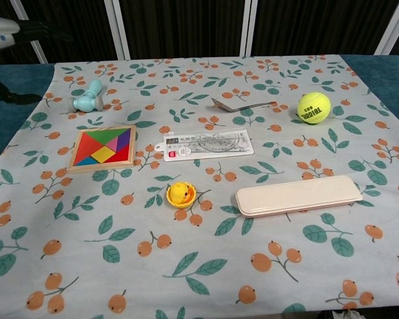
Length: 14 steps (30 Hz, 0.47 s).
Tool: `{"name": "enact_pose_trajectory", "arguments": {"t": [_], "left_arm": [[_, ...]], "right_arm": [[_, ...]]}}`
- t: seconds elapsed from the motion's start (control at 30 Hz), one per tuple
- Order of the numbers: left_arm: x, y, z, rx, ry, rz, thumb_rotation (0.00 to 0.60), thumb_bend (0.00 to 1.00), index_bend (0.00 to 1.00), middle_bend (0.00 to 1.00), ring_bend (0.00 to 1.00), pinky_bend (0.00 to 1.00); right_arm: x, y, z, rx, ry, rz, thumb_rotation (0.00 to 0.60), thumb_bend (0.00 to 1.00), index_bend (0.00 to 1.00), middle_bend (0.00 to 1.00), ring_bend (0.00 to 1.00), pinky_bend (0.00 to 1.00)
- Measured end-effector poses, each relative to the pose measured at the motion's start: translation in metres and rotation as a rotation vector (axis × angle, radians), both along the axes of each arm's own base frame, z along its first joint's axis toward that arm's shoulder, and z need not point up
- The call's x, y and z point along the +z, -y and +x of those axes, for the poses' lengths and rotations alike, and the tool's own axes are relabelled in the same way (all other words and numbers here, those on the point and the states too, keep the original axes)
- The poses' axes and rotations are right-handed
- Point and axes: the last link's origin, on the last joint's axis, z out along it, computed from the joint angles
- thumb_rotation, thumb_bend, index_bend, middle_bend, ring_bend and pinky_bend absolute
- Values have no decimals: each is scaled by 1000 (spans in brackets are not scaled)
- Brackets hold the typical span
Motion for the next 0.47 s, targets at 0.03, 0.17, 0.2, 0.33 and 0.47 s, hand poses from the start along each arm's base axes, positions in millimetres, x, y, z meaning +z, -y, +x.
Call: {"name": "enact_pose_trajectory", "arguments": {"t": [0.03, 0.17, 0.2, 0.33, 0.47], "left_arm": [[6, 10, -2, 14, 0, 21, 600, 297, 22, 0, 0, 0], [28, 45, -13, 85, 26, 88, 600, 285, 21, 0, 0, 0], [33, 54, -17, 106, 34, 101, 600, 282, 20, 0, 0, 0], [44, 92, -38, 185, 38, 119, 600, 279, 15, 0, 0, 0], [49, 113, -49, 212, 50, 128, 600, 277, 12, 0, 0, 0]], "right_arm": [[0, 0, 0, 4, -2, 3, 600, 110, 0, 0, 44, 235], [-1, -1, 2, 26, -13, 24, 600, 110, 0, 0, 43, 235], [-2, -1, 3, 35, -19, 33, 600, 109, 0, 0, 43, 235], [-3, 0, 5, 65, -47, 53, 600, 109, 0, 0, 43, 235], [-4, 0, 6, 75, -56, 55, 600, 109, 0, 0, 43, 234]]}}
